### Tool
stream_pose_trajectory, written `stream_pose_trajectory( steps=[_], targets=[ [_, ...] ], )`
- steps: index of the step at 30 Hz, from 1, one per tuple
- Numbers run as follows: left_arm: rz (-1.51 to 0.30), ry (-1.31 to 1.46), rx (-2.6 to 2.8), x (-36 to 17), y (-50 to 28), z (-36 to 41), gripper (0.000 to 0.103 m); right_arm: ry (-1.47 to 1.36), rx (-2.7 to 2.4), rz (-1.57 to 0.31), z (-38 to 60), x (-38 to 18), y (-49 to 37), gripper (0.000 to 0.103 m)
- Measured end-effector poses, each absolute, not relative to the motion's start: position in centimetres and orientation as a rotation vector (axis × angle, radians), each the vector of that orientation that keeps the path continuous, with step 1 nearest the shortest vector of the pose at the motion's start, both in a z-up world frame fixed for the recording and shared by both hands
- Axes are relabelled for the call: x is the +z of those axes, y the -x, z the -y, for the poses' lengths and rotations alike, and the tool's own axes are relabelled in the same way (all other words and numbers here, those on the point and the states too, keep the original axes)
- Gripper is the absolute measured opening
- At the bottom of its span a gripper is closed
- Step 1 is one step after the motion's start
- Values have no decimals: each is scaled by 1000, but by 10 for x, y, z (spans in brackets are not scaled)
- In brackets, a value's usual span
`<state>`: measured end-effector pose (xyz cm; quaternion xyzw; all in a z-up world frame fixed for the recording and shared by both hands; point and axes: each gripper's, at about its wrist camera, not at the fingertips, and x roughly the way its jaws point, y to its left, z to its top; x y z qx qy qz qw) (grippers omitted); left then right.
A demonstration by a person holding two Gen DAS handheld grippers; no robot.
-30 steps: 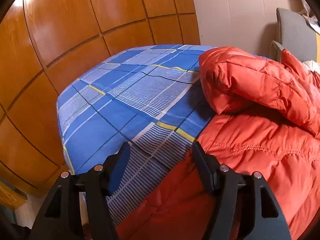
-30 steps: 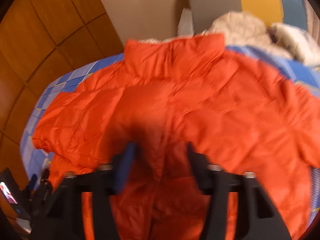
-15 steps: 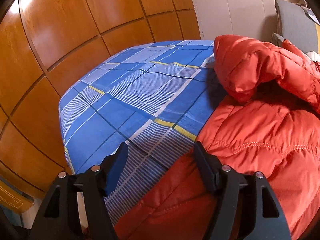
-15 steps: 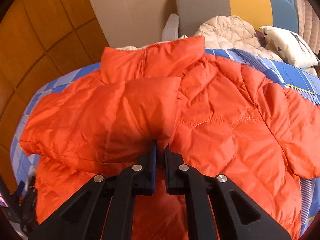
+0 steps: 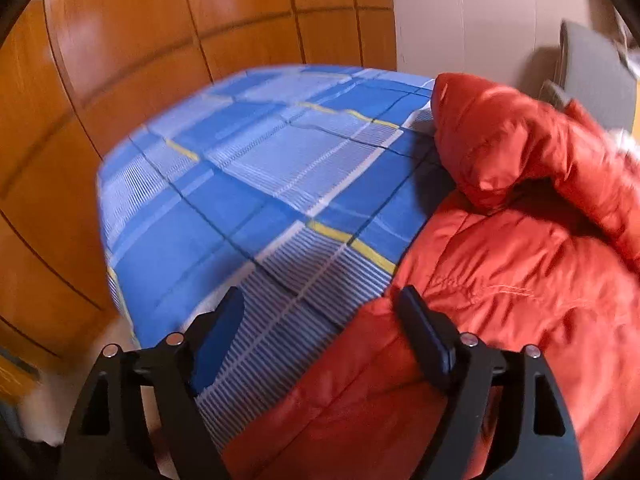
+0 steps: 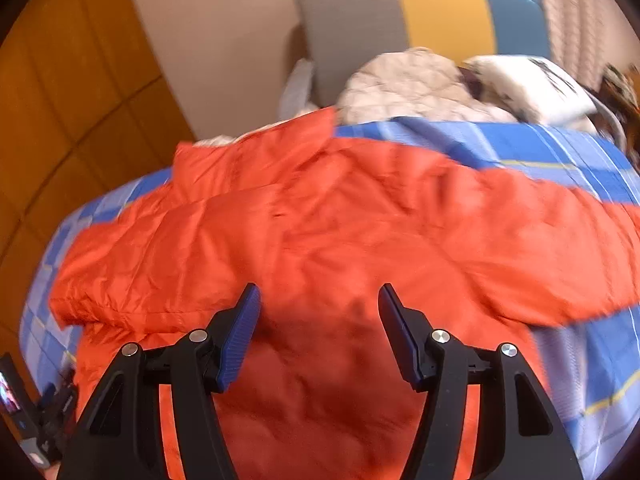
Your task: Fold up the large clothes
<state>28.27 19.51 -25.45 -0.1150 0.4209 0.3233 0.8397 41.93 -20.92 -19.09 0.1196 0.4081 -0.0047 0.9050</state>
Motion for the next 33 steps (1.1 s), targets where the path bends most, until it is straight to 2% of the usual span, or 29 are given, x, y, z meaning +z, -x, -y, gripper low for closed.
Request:
stream_pose_trajectory(
  steps=[1, 2, 4, 13, 23, 27, 33],
  targets=[
    [-885, 316, 651, -250, -277, -201, 92, -271, -23, -838, 220, -189, -414, 61],
    [-879, 361, 627, -247, -274, -203, 95, -296, -47, -832, 235, -187, -409, 61],
    [-845, 442, 563, -237, -266, -203, 95, -340, -92, -820, 259, -185, -401, 61],
    [-707, 462, 395, -207, -258, -164, 94, -507, -309, -815, 372, -198, -370, 61],
    [-744, 672, 161, -225, -266, -152, 94, -793, -509, -770, 474, -236, -343, 61],
    [-761, 587, 304, -225, -263, -155, 91, -831, -559, -749, 495, -244, -338, 61],
    [-795, 171, 611, -221, -270, -145, 91, -877, -591, -697, 523, -245, -343, 61]
  ],
)
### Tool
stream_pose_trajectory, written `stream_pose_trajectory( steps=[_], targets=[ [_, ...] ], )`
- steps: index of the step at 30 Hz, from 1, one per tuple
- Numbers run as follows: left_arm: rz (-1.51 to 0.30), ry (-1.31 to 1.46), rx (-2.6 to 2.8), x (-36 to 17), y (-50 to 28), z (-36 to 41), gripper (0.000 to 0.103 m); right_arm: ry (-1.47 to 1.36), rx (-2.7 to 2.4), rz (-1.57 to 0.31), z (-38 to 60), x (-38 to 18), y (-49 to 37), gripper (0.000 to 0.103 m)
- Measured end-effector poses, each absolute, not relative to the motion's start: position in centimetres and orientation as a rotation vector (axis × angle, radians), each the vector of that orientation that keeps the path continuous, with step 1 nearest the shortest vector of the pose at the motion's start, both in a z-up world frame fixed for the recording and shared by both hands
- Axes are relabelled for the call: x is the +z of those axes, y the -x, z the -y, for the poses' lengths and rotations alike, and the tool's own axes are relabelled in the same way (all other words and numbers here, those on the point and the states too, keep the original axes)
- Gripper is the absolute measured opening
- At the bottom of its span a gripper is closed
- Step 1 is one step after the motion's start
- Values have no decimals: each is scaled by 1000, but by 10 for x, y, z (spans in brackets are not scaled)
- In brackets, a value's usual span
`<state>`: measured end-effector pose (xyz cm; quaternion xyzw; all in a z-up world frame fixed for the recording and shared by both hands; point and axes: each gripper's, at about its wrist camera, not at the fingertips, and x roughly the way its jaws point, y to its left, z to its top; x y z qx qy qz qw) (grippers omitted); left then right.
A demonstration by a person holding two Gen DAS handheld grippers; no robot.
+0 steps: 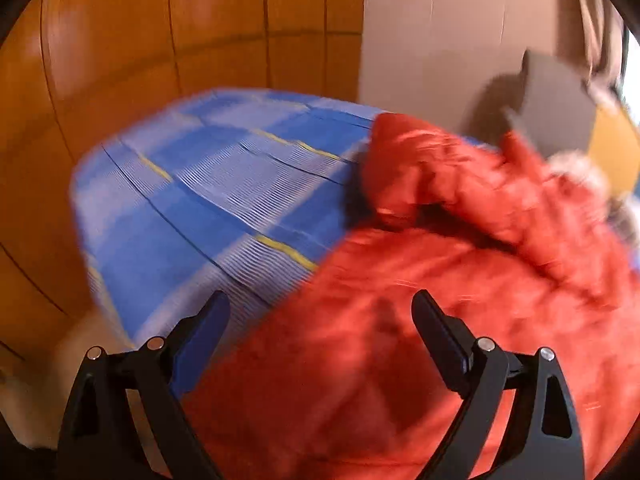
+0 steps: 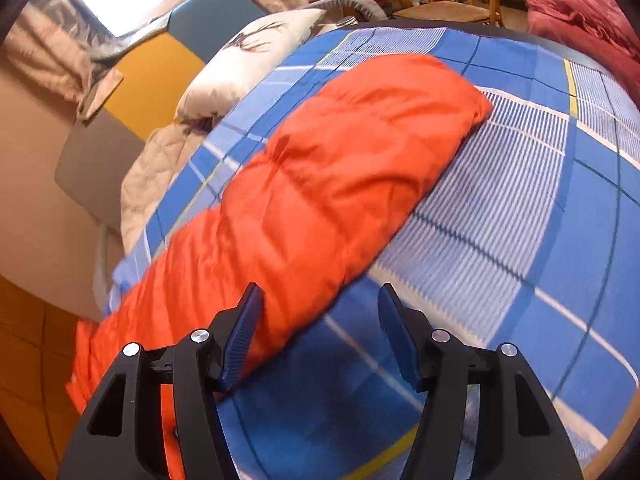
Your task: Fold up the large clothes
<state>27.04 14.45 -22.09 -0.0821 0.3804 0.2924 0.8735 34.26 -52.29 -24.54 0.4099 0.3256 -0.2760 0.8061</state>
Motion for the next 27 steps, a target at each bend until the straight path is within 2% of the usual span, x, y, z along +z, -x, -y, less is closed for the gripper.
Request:
stream_pose_trajectory(
  steps=[4, 7, 9, 10, 12, 15, 17, 27],
  targets=[
    [-868, 4, 699, -234, -284, -143, 91, -949, -605, -642, 543, -248, -346, 61],
    [-887, -28, 725, -240, -288, -147, 92, -969, -610, -621, 552, -251, -347, 54],
    [-885, -57, 749, -241, -286, -147, 92, -964, -616, -622, 555, -252, -349, 42],
    [-886, -73, 754, -242, -287, -146, 92, -961, -613, -622, 555, -253, -350, 39],
    [-889, -93, 766, -244, -288, -148, 92, -937, -622, -625, 555, -252, -352, 24],
    [-888, -101, 776, -244, -291, -147, 92, -877, -608, -622, 549, -247, -354, 13],
    [-889, -110, 786, -245, -293, -147, 92, -806, -611, -616, 543, -239, -358, 10],
    [-912, -55, 772, -249, -294, -153, 94, -632, -583, -586, 513, -201, -369, 10]
  ],
)
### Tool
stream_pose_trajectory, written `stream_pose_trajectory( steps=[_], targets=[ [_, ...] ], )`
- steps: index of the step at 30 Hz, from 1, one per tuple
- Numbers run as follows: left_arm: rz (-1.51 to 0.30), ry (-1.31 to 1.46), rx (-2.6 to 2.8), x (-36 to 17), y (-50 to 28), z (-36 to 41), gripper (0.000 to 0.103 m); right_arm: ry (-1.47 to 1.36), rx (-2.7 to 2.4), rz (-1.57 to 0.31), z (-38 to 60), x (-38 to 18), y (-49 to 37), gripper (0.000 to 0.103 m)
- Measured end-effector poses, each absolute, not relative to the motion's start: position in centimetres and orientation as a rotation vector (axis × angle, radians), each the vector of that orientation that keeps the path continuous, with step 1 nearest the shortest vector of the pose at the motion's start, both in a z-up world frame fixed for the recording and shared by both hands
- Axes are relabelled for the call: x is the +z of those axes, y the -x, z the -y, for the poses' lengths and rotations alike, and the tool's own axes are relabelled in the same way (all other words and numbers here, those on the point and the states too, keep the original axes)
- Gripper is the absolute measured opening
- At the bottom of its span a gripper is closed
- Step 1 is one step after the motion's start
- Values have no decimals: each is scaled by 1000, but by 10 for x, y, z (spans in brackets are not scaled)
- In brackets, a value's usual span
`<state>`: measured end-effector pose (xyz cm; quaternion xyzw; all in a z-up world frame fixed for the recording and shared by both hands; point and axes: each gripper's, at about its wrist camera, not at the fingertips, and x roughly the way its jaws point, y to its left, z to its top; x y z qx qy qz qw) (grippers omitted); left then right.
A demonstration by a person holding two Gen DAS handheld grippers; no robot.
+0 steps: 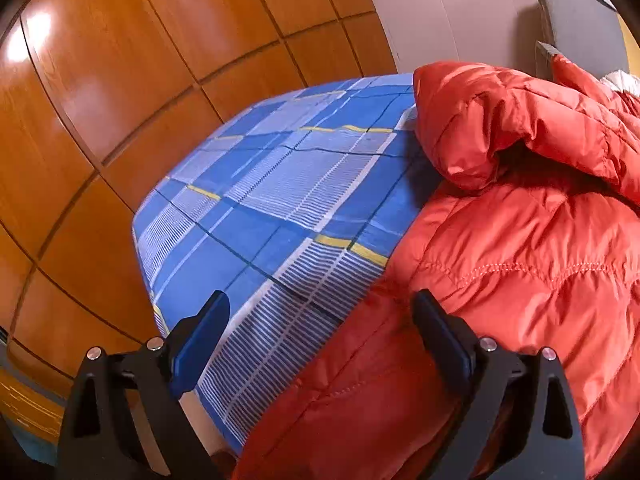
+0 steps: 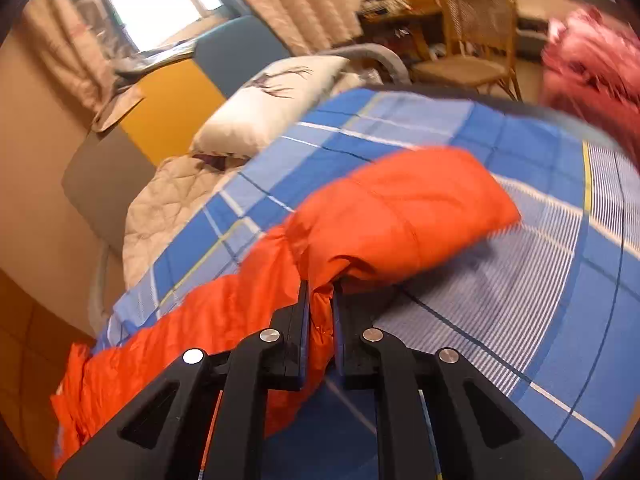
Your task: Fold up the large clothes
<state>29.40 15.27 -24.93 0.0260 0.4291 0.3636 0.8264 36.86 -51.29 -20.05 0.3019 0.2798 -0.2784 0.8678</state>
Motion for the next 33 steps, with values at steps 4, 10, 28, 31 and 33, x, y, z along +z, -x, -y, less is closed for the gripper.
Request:
stream_pose_trajectory(
  steps=[4, 10, 28, 31, 33],
  targets=[
    [-918, 0, 752, -249, -291, -155, 95, -516, -511, -575, 476, -176, -378, 10],
    [-897, 74, 707, -247, -280, -156, 99, -356, -389, -557, 407, -148, -391, 10],
    [-878, 189, 657, -247, -260, -159, 100, 145, 52, -687, 188, -166, -422, 10],
    [-877, 196, 657, -245, -259, -158, 100, 228, 99, -734, 161, -181, -422, 10],
    [-876, 198, 656, -245, -258, -158, 100, 268, 121, -793, 150, -194, -422, 10]
  ],
)
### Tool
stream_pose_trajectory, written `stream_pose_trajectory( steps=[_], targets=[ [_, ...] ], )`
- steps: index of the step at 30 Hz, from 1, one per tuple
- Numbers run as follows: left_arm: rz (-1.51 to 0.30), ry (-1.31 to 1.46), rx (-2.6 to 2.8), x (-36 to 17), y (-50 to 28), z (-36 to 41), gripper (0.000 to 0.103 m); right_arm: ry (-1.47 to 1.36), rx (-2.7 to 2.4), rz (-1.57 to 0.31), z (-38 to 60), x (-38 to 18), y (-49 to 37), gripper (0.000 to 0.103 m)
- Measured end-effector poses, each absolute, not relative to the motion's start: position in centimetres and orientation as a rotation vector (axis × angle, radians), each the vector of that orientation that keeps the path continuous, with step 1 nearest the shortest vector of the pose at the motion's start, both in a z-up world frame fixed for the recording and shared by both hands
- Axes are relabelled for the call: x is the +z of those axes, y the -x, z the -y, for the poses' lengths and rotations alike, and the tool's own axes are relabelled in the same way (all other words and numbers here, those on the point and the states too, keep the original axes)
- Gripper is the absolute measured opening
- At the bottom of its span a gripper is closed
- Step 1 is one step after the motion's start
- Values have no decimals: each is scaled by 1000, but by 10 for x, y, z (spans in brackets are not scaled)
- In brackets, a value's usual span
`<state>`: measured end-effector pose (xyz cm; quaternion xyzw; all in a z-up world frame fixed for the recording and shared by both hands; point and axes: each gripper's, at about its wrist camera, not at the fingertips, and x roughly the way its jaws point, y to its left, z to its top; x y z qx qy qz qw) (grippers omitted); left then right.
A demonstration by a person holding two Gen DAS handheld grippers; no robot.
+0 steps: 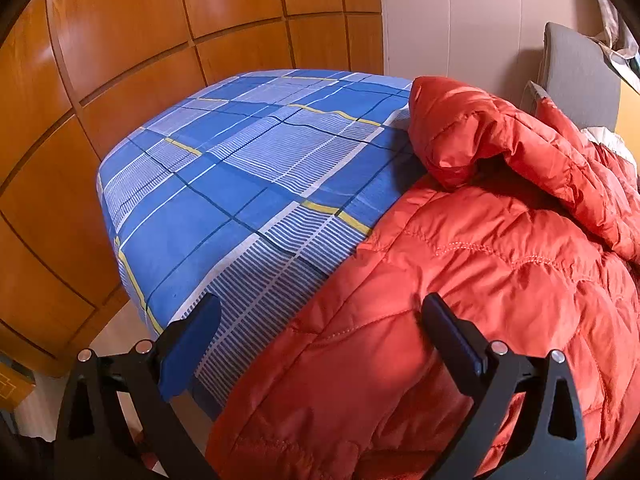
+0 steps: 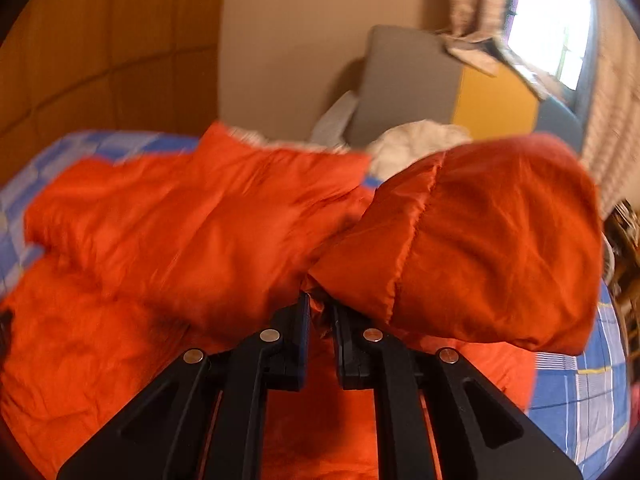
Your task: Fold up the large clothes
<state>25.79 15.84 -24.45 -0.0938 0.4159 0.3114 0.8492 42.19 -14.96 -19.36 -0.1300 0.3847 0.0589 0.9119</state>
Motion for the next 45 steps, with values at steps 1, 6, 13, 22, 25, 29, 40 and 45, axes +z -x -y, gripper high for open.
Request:
stream_pose_trajectory(
  steps=[1, 6, 13, 22, 25, 29, 40, 45],
  targets=[
    [-874, 199, 657, -244, -257, -158, 100, 297, 125, -822, 143, -200, -421, 10],
    [-866, 209, 651, -240, -256, -157, 100, 498, 125, -884, 119, -222, -411, 20],
    [-847, 215, 641, -233, -253, -154, 100, 488, 107, -778, 129, -201, -367, 79],
    [-746, 279, 565, -206, -247, -139, 100, 434, -212, -717, 178, -190, -316, 82],
    [-713, 289, 479, -189, -256, -124, 100, 448, -330, -714, 193, -196, -307, 87],
    [-685, 284, 382, -173, -273, -104, 100, 449, -440, -758, 215, -213, -301, 87],
    [-762, 228, 200, -160, -355, -49, 100, 358, -426, -802, 225, -224, -318, 92],
    [-763, 265, 96, -158, -390, -32, 99, 272, -389, -835, 239, -225, -320, 92]
  ],
)
